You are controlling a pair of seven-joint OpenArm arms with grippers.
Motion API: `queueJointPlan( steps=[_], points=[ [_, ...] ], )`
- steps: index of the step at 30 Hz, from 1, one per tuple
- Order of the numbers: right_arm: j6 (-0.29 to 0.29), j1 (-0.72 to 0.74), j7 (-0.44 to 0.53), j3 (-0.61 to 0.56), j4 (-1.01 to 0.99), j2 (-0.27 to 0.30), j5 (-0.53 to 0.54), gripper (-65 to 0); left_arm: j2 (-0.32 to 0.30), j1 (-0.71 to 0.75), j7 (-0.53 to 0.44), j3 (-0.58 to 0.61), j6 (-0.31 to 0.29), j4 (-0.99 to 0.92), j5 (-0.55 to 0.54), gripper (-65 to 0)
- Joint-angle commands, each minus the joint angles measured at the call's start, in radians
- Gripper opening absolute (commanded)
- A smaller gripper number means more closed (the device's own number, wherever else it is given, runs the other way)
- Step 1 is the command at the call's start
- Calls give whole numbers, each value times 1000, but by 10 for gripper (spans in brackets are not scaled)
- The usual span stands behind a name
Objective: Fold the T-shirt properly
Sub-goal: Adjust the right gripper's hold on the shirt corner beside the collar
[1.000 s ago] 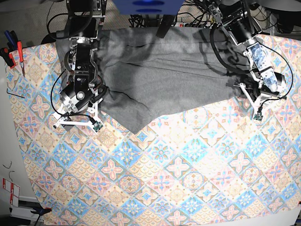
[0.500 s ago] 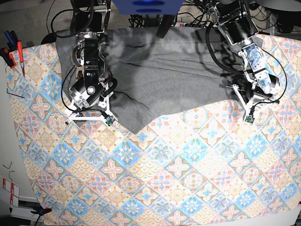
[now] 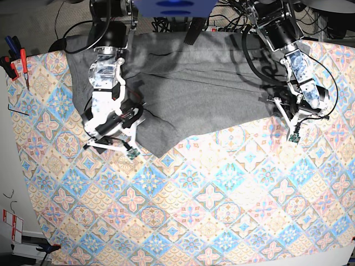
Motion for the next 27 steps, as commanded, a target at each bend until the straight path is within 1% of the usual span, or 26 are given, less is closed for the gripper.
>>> queueJointPlan(
  steps=[1, 4, 7, 8, 11, 14, 16, 19, 24, 27],
  points=[
    [-4, 24, -4, 18, 10, -1, 2, -233, -9, -13, -7, -2, 5, 20, -3, -650],
    [-4, 49, -9, 53, -24, -1, 7, -233, -9, -13, -8, -2, 5, 20, -3, -650],
    [-4, 56, -6, 116, -82, -4, 19, -233, -9, -7, -10, -2, 5, 20, -3, -650],
    [-4, 64, -6, 136, -108, -4, 42, -233, -9, -7, -11, -2, 5, 20, -3, -650],
    [-4, 90, -4, 213, -219, 2, 161, -233, -9, -7, -11, 1, 5, 20, -3, -650],
    [-4, 122, -3, 253, -319, 2, 225, -233, -9, -8, -11, 1, 5, 20, -3, -650],
    [-4, 136, 5, 256, -351, 10, 233, -233, -9, -8, -11, 1, 5, 20, -3, -650],
    [-4, 139, 46, 250, -363, 22, 233, -233, -9, -8, -11, 1, 5, 20, -3, -650],
    [-4, 142, 58, 248, -362, 24, 231, -233, -9, -7, -11, 1, 5, 20, -3, -650],
    [-4, 162, 60, 205, -359, 26, 230, -233, -9, -7, -11, 2, 5, 20, -3, -650]
  ],
)
